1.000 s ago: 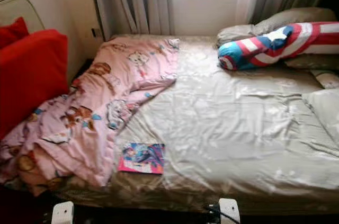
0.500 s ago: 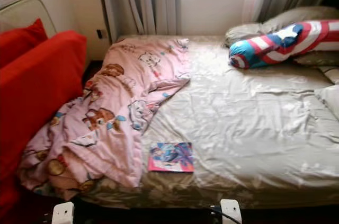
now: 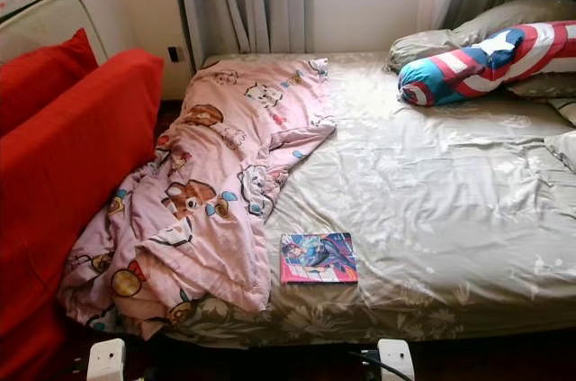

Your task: Clean up the room

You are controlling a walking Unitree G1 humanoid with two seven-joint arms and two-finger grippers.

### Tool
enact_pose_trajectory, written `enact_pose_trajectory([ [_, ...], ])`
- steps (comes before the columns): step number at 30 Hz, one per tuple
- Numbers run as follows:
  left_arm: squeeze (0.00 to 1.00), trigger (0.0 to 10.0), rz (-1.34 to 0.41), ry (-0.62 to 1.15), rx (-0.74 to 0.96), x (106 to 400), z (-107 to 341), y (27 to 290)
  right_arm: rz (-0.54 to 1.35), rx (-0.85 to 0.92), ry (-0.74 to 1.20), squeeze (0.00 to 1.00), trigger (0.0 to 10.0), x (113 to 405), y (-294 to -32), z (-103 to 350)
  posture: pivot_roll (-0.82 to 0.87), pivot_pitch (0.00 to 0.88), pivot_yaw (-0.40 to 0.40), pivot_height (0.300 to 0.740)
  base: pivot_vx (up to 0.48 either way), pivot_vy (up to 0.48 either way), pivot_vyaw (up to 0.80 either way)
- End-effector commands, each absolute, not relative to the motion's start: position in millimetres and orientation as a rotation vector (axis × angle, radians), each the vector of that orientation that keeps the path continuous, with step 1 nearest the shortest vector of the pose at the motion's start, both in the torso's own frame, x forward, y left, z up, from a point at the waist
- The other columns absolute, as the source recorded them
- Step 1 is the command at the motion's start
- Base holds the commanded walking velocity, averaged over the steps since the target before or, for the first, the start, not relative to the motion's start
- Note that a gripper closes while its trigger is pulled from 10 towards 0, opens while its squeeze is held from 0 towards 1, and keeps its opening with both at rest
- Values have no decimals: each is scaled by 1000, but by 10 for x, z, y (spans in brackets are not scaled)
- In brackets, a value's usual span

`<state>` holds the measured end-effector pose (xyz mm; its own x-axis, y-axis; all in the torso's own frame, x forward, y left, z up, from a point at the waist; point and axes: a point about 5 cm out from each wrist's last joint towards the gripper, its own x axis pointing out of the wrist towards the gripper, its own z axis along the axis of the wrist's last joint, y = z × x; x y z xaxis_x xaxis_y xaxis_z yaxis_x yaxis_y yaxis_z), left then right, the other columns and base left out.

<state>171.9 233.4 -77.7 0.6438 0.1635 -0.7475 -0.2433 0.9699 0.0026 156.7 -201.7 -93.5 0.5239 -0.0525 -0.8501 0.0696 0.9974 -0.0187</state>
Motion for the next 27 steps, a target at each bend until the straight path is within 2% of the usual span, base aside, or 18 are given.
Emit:
enact_pose_trajectory([
  [1, 0, 10000, 221, 862, -95, 1691, -794, 2330, -89, 29, 1012, 0, 10000, 1543, -2071, -934, -57, 0, 14, 740, 0, 0, 0],
  [13, 0, 10000, 205, 851, -84, 1736, -783, 2289, -68, 29, 1016, 0, 10000, 1412, -2119, -964, -57, 0, 14, 740, 247, 0, 0],
  [15, 0, 10000, 204, 846, -85, 1745, -779, 2282, -58, 28, 1008, 0, 10000, 1420, -2101, -963, -57, 0, 13, 740, 300, 0, 556],
  [19, 0, 10000, 206, 848, -84, 1740, -782, 2282, -49, 35, 998, 0, 10000, 1492, -2019, -952, -55, 0, 11, 740, 304, 0, 725],
  [27, 0, 10000, 208, 845, -83, 1718, -786, 2292, -40, 65, 948, 0, 10000, 1680, -1882, -897, -55, 0, 10, 740, 258, 0, 0],
])
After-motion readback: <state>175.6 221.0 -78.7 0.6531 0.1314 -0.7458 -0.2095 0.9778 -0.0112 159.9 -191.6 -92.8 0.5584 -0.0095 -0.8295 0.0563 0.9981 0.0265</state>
